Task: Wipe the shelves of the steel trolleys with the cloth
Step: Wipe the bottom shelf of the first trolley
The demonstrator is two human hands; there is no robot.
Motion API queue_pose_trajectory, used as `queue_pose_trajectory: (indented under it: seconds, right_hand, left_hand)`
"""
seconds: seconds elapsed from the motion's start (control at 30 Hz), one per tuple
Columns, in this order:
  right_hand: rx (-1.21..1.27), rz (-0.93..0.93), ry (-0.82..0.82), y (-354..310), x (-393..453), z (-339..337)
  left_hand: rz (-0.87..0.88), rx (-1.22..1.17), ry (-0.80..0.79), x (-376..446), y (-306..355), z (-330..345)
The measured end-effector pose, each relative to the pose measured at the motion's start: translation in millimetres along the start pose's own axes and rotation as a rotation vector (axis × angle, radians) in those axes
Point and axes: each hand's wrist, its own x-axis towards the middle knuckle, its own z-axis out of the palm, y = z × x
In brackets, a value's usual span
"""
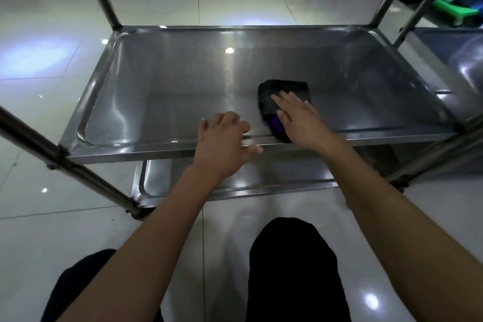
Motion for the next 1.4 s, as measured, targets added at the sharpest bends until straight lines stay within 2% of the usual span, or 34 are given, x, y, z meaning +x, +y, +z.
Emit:
queue_pose_trajectory:
  seconds: [0.2, 0.7, 0.87, 1.07, 1.4]
  right_hand:
    - [0.0, -0.019, 0.029, -8, -33, 4]
    - [-0.04, -0.051, 0.089, -56, -51, 38]
    - [-0.019, -0.06, 0.082, -52, -51, 35]
    - [-0.036, -0.025, 0.085, -18, -52, 17]
    - [-0.017, 0.216, 0.16, 111, -76, -36]
  left_hand:
    - [-0.005, -0.009, -0.002, -5, -2, 0]
    - [0.016, 0.001, -0.018, -44, -38, -25]
    - [-0.015, 0.03, -0.012, -43, -28, -25]
    - [-0.023, 0.029, 0.045, -31, 16, -7]
    - [0.174, 0.026, -0.021, 24, 135, 27]
